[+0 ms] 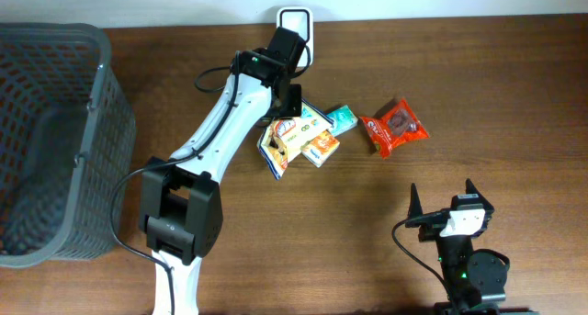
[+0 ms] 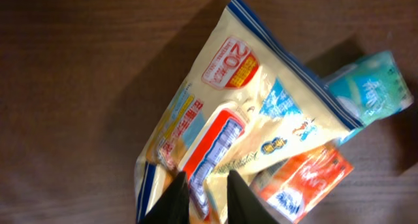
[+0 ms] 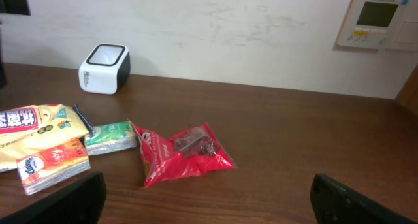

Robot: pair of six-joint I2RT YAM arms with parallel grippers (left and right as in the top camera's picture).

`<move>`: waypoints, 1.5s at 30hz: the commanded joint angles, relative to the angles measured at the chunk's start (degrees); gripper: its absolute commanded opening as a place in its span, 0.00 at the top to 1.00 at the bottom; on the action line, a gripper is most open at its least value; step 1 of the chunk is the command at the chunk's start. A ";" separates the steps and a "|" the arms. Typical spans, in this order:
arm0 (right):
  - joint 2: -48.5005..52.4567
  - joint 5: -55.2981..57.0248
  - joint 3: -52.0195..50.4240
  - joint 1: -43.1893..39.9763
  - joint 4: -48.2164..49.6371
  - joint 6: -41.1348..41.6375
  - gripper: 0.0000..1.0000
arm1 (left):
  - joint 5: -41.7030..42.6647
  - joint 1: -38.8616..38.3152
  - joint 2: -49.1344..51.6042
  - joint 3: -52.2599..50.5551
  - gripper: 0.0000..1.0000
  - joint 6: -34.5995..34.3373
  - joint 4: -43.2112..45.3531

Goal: Scan the item barcode

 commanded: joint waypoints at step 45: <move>-0.37 0.09 -0.52 -0.31 -0.20 0.28 0.02 | -8.92 -1.44 11.45 15.54 1.00 2.47 -24.83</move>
